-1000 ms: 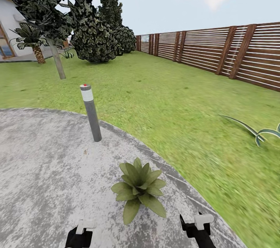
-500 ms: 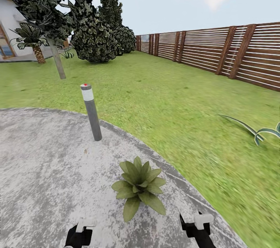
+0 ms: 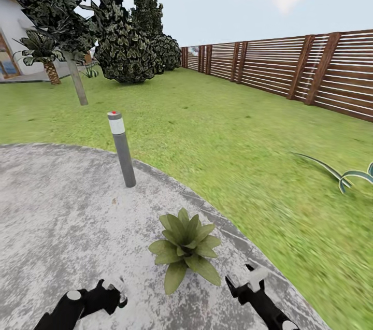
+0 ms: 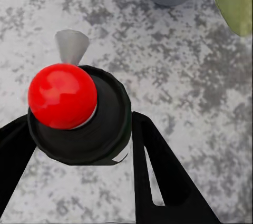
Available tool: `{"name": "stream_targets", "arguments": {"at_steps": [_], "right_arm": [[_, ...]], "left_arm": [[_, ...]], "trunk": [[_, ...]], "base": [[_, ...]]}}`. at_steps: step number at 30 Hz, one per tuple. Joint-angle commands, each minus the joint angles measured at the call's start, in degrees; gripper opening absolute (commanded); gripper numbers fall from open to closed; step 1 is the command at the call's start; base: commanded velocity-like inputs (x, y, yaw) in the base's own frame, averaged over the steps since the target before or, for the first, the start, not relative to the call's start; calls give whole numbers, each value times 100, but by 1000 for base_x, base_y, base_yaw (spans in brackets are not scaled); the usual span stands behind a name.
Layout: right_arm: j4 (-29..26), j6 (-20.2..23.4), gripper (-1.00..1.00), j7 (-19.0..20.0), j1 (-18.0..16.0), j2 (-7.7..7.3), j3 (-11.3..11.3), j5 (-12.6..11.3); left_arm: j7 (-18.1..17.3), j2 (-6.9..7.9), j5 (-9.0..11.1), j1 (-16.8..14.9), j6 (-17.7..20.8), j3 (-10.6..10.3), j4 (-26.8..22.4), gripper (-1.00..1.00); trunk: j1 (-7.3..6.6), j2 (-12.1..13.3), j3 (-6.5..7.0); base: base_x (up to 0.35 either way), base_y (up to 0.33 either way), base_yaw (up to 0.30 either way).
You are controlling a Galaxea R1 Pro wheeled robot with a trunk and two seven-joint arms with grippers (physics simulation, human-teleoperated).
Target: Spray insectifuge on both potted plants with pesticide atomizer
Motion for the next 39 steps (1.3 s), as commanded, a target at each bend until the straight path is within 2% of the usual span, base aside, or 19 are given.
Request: {"name": "stream_targets", "arguments": {"at_steps": [1,2,3,4,7,9,13,18,31,32,34,35,39], "right_arm": [[-24,-1,100,118,-1,-11,17,65],[-45,74,100,195,0,-17,20,307],[-56,188,100,240,-2,-20,20,505],[-80,490,100,387,-7,-22,18,918],[-85,456,100,474,-67,73,-21,967],[-77,456,100,475,-67,66,-23,968],[-60,462,100,478,-190,185,-34,930],[-80,464,100,478,-312,214,-23,921],[-482,805,100,545,-345,270,20,980],[-1376,1839,100,548,-351,272,22,983],[-1575,2139,100,611,-391,274,24,1010],[-1677,2271,100,769,-409,274,25,1096],[-1949,2505,100,1572,-452,289,26,1602]], "left_arm": [[-410,41,-83,-3,82,44,-212,-100],[-917,118,-92,-3,235,45,-467,-100],[-1222,168,-95,-3,319,45,-614,-100],[-1758,262,-99,-3,425,43,-871,-100],[-1784,227,-194,70,444,10,-839,-100],[-1785,234,-205,73,443,12,-830,-100],[-1714,260,-223,69,411,19,-809,-100],[-1702,220,-267,-45,457,8,-808,-100],[-1799,-46,-286,-467,738,-391,-808,-100],[-1859,-59,-288,-649,805,-1954,-814,-100],[-2097,-74,-294,-773,823,-2150,-821,-100],[-2247,-81,-299,-852,849,-2235,-822,-100],[-2475,-131,-296,-1011,1113,-2353,-824,-100]], "trunk": [[-1,-2,-6],[-1,-2,-6],[-1,-2,-6],[-1,-2,-6],[-1,-1,-5],[-1,-1,-5],[-1,-1,-5],[-1,-1,-5],[-1,-1,-5],[-1,-1,-5],[-1,-1,-5],[-1,-1,-5],[-1,-1,-5]], "base": [[0,0,0],[0,0,0],[0,0,0],[0,0,0],[0,0,0],[0,0,0],[0,0,0],[0,0,0],[0,0,0],[0,0,0],[0,0,0],[0,0,0],[0,0,0]]}}
